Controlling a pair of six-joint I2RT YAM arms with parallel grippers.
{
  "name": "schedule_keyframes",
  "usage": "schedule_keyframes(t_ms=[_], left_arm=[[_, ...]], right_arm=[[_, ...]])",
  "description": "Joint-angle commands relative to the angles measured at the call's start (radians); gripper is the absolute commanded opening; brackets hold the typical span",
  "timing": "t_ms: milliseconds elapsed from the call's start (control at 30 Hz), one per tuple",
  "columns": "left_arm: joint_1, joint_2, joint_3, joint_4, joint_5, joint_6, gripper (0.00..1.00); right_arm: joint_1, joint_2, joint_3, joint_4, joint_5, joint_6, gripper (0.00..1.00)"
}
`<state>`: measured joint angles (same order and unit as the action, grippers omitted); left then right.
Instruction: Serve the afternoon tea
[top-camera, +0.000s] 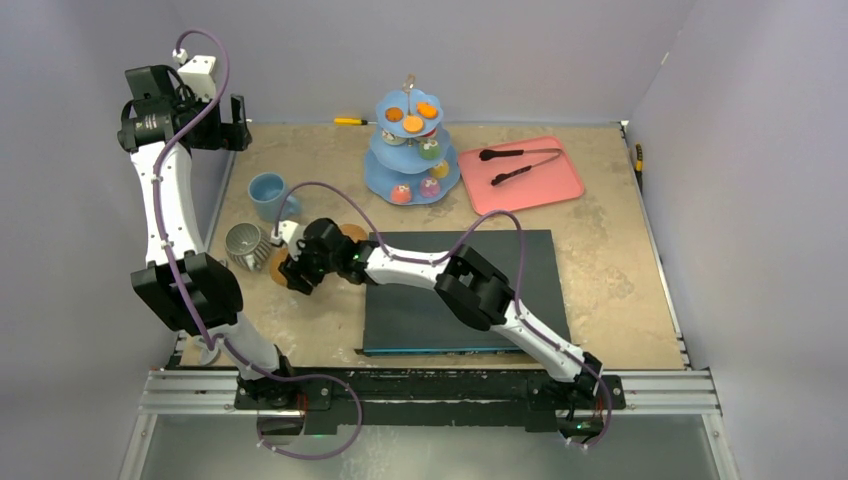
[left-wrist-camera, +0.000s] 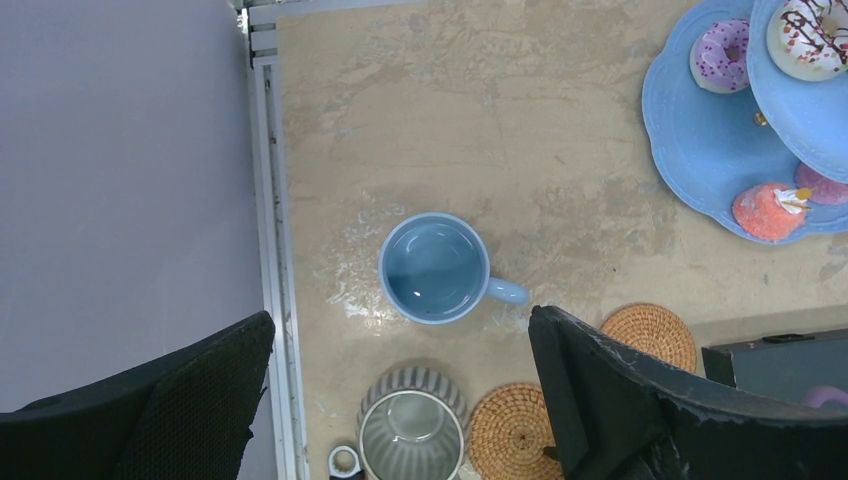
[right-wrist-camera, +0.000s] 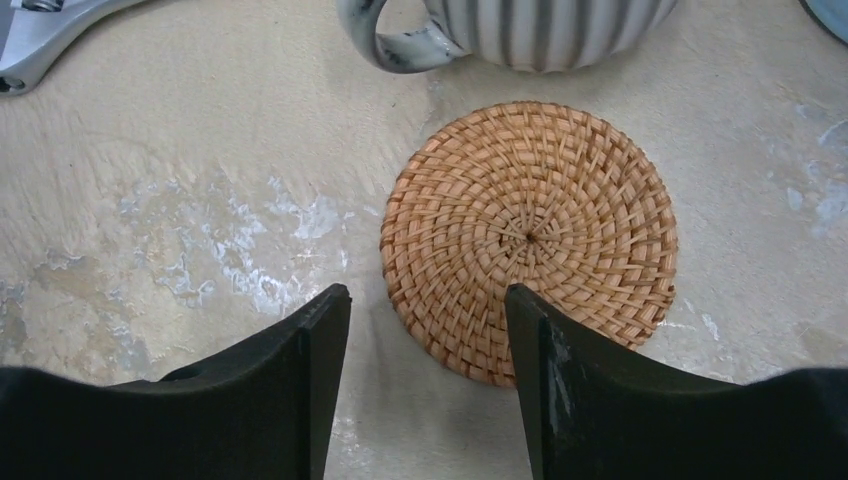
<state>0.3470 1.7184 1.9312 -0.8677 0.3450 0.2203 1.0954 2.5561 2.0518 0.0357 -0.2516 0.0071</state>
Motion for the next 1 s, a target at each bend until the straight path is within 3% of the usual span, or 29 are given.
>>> schedule_keyframes(t_ms=[0,300,633,867,967], left_arm=[[0.01,-0.012,-0.009,0.038,0.011,-0.004,0.99],[0.01,0.0,-0.091,0.083,-0.015,0.016,0.99],[0.014,0.155,-0.187,0.162,-0.092,0.094,0.73],[0.014,0.279,-0.141,0.197,-0.054,0.06,0.64],[0.014,0.317,-0.135,0.207,-0.031,0.047,0.61]], right_arm=[[-0.038,-0.081,0.052,-0.019,0.012,-0.036,0.63],[-0.16,-0.181,-0.007,0.072,-0.018,-0.039,0.72],[-0.211,-0.112,0.03,0.162,-0.044,-0.036,0.74],[-0.215,-0.108,0.02,0.19,-0.049,-0.055,0.77],[-0.215,-0.108,0.014,0.195,-0.043,-0.06,0.84]])
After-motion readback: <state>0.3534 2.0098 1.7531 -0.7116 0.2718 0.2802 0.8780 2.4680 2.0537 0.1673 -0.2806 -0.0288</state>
